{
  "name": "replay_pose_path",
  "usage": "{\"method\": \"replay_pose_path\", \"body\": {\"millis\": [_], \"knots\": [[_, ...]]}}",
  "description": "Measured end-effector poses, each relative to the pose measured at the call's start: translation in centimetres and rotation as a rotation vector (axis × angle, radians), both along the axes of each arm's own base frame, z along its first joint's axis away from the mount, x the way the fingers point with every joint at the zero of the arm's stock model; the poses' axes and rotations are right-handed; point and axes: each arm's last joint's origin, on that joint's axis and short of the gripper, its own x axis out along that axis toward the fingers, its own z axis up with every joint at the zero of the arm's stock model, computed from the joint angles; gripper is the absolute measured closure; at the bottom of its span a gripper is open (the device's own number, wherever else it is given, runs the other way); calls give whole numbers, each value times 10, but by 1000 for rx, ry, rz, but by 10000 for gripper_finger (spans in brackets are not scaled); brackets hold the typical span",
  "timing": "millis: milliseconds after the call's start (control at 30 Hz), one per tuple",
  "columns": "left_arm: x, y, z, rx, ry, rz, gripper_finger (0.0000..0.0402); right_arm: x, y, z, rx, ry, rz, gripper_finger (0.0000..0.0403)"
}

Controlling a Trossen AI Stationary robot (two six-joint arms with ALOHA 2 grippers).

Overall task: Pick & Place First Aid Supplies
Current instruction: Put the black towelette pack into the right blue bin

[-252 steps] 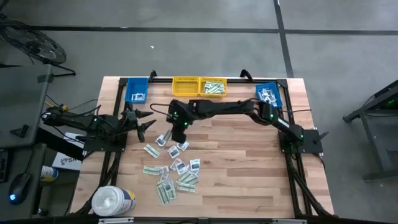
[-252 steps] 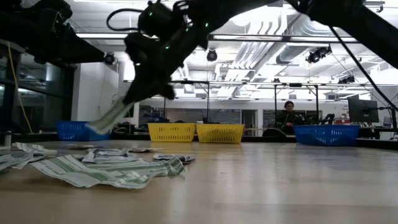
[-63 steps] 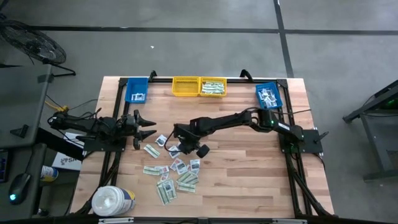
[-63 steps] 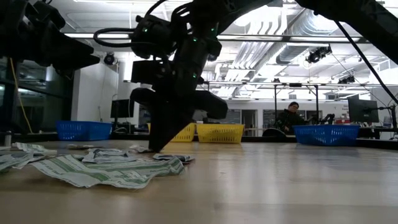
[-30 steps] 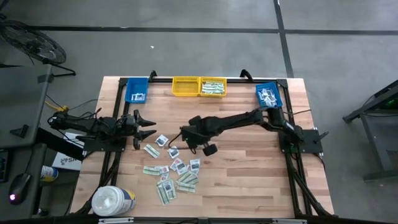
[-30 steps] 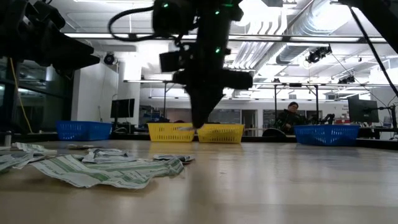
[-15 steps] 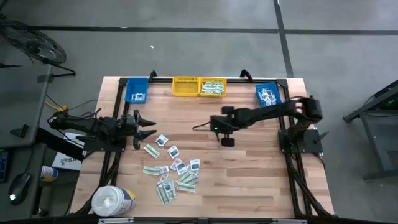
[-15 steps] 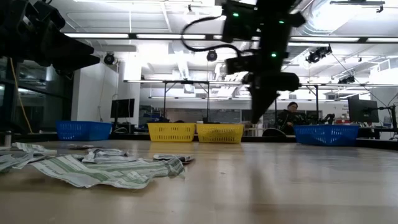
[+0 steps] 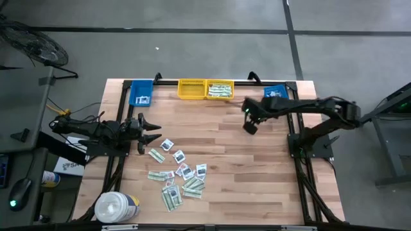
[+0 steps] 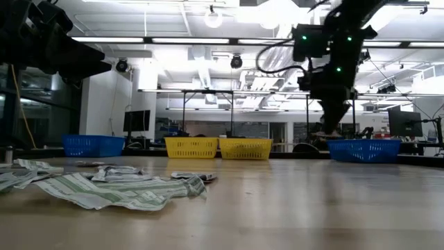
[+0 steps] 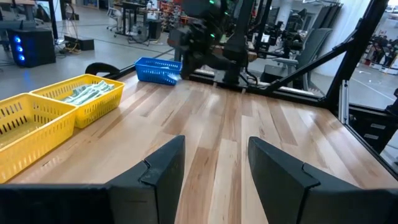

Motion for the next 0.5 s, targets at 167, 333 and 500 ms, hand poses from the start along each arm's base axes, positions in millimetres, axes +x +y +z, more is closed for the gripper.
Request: {"method": "replay_pose_path", "body": {"millis": [167,333,500], "knots": [[0,0,0,0,0,0,224,-33,-26,4,-24,-12,-166,403],[0,0,0,0,-1,0,224,-56,-50,0,-75,31,-294,403],[0,0,0,0,0,0,224,-68,-63,-5,-106,47,-349,403]]}}
